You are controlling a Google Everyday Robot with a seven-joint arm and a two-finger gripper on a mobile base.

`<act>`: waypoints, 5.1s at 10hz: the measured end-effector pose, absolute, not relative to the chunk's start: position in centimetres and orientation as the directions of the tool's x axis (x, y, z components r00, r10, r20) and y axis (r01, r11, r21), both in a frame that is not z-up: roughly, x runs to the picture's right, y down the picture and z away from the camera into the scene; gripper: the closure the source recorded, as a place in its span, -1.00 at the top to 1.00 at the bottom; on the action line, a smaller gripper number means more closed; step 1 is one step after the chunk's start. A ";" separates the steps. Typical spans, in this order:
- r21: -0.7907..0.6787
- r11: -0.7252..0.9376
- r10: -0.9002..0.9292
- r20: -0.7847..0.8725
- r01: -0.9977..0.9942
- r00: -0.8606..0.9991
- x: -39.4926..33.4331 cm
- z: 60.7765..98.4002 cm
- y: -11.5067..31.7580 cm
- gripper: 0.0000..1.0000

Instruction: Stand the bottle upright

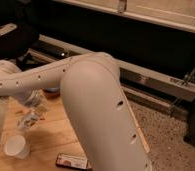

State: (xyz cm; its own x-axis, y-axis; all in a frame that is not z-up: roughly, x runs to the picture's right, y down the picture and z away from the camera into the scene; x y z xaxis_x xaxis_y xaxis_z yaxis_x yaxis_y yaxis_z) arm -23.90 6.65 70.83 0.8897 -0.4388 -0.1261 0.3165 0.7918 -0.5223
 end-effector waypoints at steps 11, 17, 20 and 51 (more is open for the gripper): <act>-0.465 0.805 -0.540 -0.314 0.369 0.781 -21.4 71.4 6.8 -0.55; -0.469 0.790 -0.573 -0.337 0.394 0.747 -21.6 71.6 7.2 -0.55; -0.469 0.791 -0.572 -0.338 0.393 0.748 -21.6 71.6 7.2 -0.55; -0.586 0.790 -0.405 -0.281 0.178 0.870 -21.9 71.9 5.5 -0.55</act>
